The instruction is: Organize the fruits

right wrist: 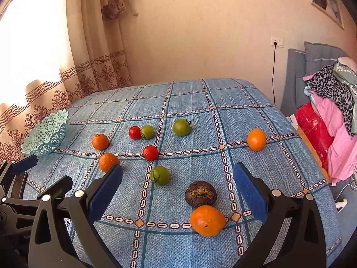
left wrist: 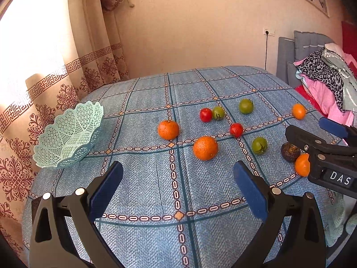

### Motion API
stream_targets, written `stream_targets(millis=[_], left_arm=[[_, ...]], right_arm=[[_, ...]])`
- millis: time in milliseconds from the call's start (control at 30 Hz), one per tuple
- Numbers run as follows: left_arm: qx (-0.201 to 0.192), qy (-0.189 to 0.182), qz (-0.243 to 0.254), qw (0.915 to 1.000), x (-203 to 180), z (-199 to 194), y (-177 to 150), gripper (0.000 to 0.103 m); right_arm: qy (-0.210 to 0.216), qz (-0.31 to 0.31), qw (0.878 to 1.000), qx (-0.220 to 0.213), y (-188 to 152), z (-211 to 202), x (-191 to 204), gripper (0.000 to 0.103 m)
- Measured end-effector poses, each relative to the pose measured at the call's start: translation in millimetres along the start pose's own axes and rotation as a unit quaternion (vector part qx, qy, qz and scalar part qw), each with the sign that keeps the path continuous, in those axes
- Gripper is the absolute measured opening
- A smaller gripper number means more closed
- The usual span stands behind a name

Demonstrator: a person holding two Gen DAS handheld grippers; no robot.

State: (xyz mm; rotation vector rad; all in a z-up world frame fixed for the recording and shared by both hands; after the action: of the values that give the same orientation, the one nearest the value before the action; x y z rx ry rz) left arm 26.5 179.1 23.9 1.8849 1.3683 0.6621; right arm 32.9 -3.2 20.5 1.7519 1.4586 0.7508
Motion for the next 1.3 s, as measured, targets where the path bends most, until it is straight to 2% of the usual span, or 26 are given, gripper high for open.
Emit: stream_targets(millis=[167, 567, 1300], left_arm=[[-0.006, -0.002, 0.001, 1.0, 0.4, -6.5, 6.2, 0.1], [-0.004, -0.014, 0.002, 0.9999, -5.2, 1.3, 8.7, 0.1], [-0.004, -0.027, -0.013, 0.9995, -0.7, 21.8, 14.7, 0.1]], right_arm=[[0.0, 0.003, 1.0, -0.016, 8.0, -9.3, -2.3, 0.098], [-0.011, 0.002, 1.0, -0.015, 6.7, -4.9, -8.6, 0.098], [-0.02, 0.001, 1.0, 0.01, -6.7, 15.2, -15.7, 0.098]])
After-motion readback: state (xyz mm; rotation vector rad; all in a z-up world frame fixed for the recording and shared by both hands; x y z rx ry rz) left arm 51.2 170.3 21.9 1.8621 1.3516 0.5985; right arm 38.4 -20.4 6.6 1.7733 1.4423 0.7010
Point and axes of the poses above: each gripper's, at about its wrist camera, not at the fingertips, and z roughly the way its jaws point, x to its left, y to its top, the point moved 10 cm from there along z, roughly the way its jaws point, and after that the axes turned 14 degrees about -y, right-handed, at the moved point
